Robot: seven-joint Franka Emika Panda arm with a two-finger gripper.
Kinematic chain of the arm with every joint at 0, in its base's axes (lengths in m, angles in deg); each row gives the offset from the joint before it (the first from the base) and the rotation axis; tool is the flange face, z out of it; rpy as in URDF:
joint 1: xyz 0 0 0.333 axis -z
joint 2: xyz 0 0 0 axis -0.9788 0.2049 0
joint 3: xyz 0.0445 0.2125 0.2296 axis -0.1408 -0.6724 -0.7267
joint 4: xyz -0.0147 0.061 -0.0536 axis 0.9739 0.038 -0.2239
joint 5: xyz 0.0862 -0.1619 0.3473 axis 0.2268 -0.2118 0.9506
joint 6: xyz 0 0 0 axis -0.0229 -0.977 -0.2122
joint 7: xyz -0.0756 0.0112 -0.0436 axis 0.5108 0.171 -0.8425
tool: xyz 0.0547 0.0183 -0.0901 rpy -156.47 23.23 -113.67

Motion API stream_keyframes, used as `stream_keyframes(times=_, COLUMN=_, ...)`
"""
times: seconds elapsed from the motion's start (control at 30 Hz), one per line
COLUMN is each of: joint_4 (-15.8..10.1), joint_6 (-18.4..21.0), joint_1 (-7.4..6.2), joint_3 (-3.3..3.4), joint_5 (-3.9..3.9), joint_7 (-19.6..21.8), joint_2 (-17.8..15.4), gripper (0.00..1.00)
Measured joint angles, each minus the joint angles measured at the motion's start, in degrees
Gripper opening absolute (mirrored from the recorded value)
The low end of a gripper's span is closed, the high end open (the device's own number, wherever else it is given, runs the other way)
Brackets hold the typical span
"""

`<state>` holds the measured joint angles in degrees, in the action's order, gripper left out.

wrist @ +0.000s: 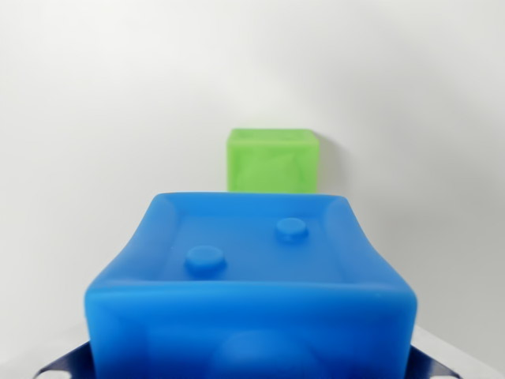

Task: Stack cube

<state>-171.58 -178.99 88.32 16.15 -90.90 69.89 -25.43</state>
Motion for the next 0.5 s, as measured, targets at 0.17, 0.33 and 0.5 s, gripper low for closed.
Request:
stream_keyframes(times=0.17, joint_4=0.9, joint_6=0.5, joint_1=0.64, joint_3=0.04, joint_5=0.01, joint_7=-0.9, joint_2=0.3, gripper=0.00)
stream_keyframes(times=0.33, joint_4=1.4, joint_6=0.4, joint_1=1.04, joint_3=0.05, joint_5=0.01, joint_7=-1.3, joint_2=1.0, gripper=0.00)
stream_keyframes(times=0.5, joint_4=1.2, joint_6=-1.3, joint_1=1.04, joint_3=0.05, joint_5=0.01, joint_7=-1.3, joint_2=3.0, gripper=0.00)
